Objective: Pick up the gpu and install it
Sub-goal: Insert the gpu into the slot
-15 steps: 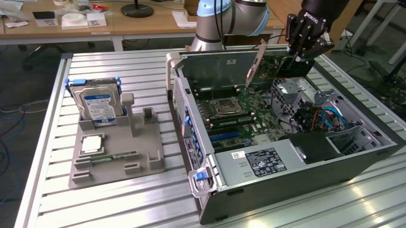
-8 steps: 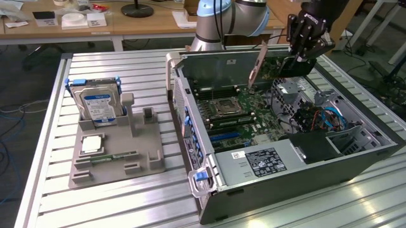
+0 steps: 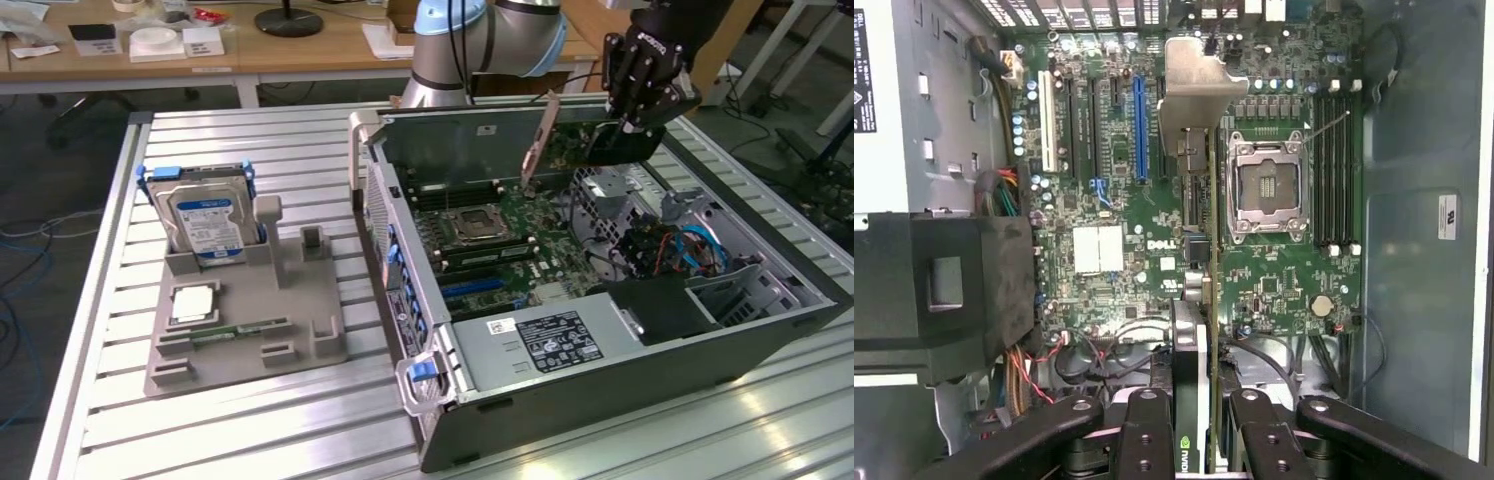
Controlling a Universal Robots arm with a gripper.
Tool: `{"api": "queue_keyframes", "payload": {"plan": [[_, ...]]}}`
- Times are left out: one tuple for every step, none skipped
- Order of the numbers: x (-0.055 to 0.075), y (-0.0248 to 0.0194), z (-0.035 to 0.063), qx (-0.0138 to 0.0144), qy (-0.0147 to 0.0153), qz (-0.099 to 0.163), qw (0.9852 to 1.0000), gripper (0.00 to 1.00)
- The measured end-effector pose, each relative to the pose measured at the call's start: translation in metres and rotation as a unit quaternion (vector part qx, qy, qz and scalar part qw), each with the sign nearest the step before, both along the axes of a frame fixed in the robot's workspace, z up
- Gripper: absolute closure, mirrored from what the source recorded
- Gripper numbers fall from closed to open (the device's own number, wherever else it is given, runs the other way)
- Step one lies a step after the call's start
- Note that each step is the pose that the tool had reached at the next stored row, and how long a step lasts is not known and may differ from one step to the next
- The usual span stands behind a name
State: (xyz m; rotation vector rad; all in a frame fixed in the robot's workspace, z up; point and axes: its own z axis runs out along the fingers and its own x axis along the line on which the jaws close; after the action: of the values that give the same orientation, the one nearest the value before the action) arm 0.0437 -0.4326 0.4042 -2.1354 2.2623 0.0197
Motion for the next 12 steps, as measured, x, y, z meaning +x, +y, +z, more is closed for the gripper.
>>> {"api": "queue_keyframes", "payload": {"plan": [[0.0,0.0,0.0,0.0,0.0,0.0,1.0,0.73],[0.0,0.0,-0.0001,0.0,0.0,0.0,1.0,0.73],[0.0,0.0,-0.0001,0.0,0.0,0.0,1.0,0.73],[0.0,0.0,-0.0001,0.0001,0.0,0.0,1.0,0.73],[0.0,0.0,-0.0001,0.0001,0.0,0.0,1.0,0.73],[0.0,0.0,-0.0001,0.0001,0.0,0.0,1.0,0.73],[0.0,0.0,-0.0001,0.0001,-0.0001,0.0,1.0,0.73],[0.0,0.0,-0.0001,0.0001,0.0,0.0,1.0,0.73],[0.0,0.0,-0.0006,0.0002,-0.0001,0.0,1.0,0.73],[-0.0001,0.0,-0.0014,0.0002,-0.0001,0.0,1.0,0.73],[-0.0001,0.0,-0.0023,0.0001,0.0,0.0,1.0,0.73],[-0.0001,0.0,-0.0035,0.0001,0.0,0.0,1.0,0.73]]}}
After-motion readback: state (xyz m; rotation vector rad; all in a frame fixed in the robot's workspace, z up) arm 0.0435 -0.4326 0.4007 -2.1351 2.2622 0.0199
